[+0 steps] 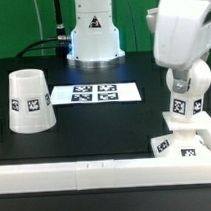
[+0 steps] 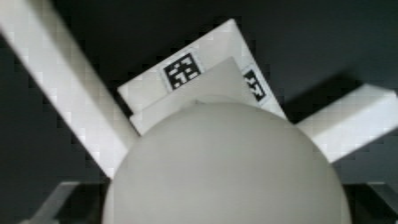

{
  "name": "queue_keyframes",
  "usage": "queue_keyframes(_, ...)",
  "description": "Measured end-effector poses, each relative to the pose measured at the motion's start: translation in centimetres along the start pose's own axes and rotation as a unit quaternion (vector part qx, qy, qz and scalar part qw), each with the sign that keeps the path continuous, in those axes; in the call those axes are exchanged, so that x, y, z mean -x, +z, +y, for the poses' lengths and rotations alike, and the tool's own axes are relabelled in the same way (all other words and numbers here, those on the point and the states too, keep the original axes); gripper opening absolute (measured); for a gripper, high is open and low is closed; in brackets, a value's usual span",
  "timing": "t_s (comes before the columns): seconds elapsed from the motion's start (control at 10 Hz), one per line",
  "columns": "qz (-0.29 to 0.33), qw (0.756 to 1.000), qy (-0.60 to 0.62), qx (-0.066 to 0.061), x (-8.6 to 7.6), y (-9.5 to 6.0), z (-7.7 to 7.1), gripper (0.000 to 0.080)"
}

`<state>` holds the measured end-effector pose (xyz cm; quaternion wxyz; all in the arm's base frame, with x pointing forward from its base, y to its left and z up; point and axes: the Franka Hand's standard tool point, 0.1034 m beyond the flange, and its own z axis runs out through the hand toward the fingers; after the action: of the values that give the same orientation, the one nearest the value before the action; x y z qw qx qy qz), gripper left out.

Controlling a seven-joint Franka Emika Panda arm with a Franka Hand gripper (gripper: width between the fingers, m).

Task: Assemble lamp

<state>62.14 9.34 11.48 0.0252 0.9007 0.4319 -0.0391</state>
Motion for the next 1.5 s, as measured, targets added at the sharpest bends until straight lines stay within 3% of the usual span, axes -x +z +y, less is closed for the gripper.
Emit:
queue_keyframes(0.6, 0.002, 0.987, 0.16, -0.001, -0.15, -0.13, -0.1, 0.0579)
queue_keyframes(1.0, 0.015, 0.93, 0.365, -0.037, 0.1, -0.02, -0.09, 0.0579)
queue_keyframes(1.5, 0.012, 0.878, 0.477, -0.036, 0.26, -0.1, 0.24, 0.0579)
